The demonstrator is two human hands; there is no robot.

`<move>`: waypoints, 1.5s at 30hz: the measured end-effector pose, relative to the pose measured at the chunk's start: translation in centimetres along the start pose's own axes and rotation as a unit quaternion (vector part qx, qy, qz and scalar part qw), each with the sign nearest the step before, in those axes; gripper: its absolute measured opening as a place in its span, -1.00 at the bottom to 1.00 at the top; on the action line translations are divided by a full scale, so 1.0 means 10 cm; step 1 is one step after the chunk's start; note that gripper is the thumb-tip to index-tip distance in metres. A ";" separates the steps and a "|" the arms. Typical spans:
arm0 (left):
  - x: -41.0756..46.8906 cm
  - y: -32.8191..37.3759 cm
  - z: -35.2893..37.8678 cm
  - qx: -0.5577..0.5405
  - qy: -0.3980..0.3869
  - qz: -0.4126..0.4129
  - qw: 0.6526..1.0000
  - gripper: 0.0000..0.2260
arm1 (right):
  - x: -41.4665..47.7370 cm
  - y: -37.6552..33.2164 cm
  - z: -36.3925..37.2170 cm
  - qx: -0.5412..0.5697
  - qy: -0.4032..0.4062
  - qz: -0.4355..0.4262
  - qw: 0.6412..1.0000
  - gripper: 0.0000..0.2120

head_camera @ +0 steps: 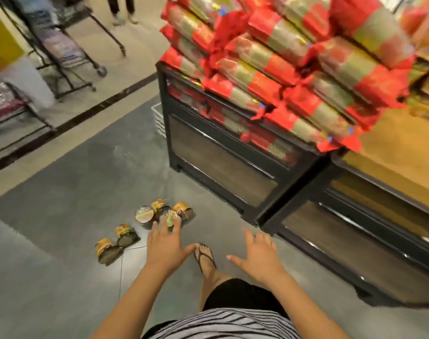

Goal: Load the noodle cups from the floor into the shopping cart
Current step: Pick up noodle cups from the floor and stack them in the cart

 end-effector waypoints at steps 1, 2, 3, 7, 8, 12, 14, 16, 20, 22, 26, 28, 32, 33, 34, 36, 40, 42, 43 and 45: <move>0.17 0.01 -0.07 -0.012 0.009 -0.010 1.000 -0.14 | 0.23 -0.01 -0.11 -0.011 -0.003 -0.012 1.000 -0.11; 0.34 0.00 -0.14 -0.022 0.019 -0.019 0.999 -0.13 | 0.46 -0.02 -0.23 -0.021 -0.006 -0.023 0.999 -0.10; 0.51 -0.01 -0.20 -0.029 0.029 -0.028 0.999 -0.12 | 0.69 -0.03 -0.34 -0.031 -0.008 -0.035 0.999 -0.10; 1.12 -0.17 -0.32 -0.051 0.046 -0.087 0.994 -0.11 | 1.62 -0.17 -0.68 -0.077 -0.037 -0.094 0.992 -0.08; 1.28 -0.23 -0.31 -0.059 0.050 -0.101 0.992 -0.11 | 1.89 -0.23 -0.71 -0.092 -0.045 -0.111 0.989 -0.08; 1.92 -0.63 0.00 -0.105 0.073 -0.152 0.980 -0.11 | 2.96 -0.59 -0.49 -0.165 -0.075 -0.197 0.963 -0.10; 2.27 -0.88 0.34 -0.116 0.072 -0.170 0.976 -0.07 | 3.50 -0.79 -0.18 -0.185 -0.087 -0.229 0.952 -0.09; 2.64 -1.16 0.73 -0.118 0.072 -0.179 0.974 -0.03 | 4.04 -0.99 0.25 -0.185 -0.099 -0.248 0.946 -0.07; 3.48 -1.77 1.79 -0.131 0.066 -0.174 0.974 -0.02 | 5.03 -1.31 1.41 -0.191 -0.106 -0.254 0.942 -0.02; 3.89 -2.10 2.32 -0.135 0.084 -0.180 0.971 -0.03 | 5.44 -1.46 2.06 -0.191 -0.108 -0.265 0.939 0.01; 4.59 -2.67 3.24 -0.127 0.079 -0.178 0.973 -0.01 | 6.18 -1.74 3.20 -0.199 -0.084 -0.301 0.929 0.04; 4.86 -2.91 3.60 -0.126 0.112 -0.145 0.975 0.01 | 6.51 -1.86 3.59 -0.193 -0.068 -0.313 0.927 0.06; 5.14 -3.18 4.12 -0.134 0.127 -0.125 0.975 0.05 | 6.93 -2.01 4.05 -0.149 -0.033 -0.347 0.925 0.12; 5.17 -3.20 4.19 -0.133 0.139 -0.118 0.974 0.06 | 6.99 -2.05 4.12 -0.131 -0.026 -0.360 0.923 0.13; 5.19 -3.22 4.26 -0.131 0.151 -0.108 0.974 0.06 | 7.03 -2.07 4.18 -0.109 -0.021 -0.372 0.922 0.14; 5.23 -3.25 4.34 -0.124 0.165 -0.086 0.975 0.04 | 7.08 -2.07 4.25 -0.061 -0.009 -0.376 0.925 0.14; 5.22 -3.34 4.25 -0.112 0.190 -0.048 0.974 -0.07 | 7.06 -1.96 4.28 0.030 -0.007 -0.310 0.950 0.13; 5.20 -3.39 4.20 -0.104 0.178 -0.040 0.978 -0.08 | 7.03 -1.86 4.27 0.094 -0.082 -0.233 0.964 0.04; 5.19 -3.40 4.20 -0.102 0.173 -0.041 0.979 -0.08 | 7.02 -1.82 4.28 0.132 -0.134 -0.203 0.961 -0.05; 5.19 -3.41 4.22 -0.095 0.173 -0.045 0.979 -0.05 | 7.03 -1.80 4.30 0.206 -0.208 -0.165 0.942 -0.34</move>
Point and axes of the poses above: each hand's wrist, its own x-axis towards the middle knuckle, its own z-axis out of the palm, y = z × x, the point moved 4 cm from there along x, towards the middle knuckle, and after that the axes turned 14 degrees about -x, right-handed, at the moved point
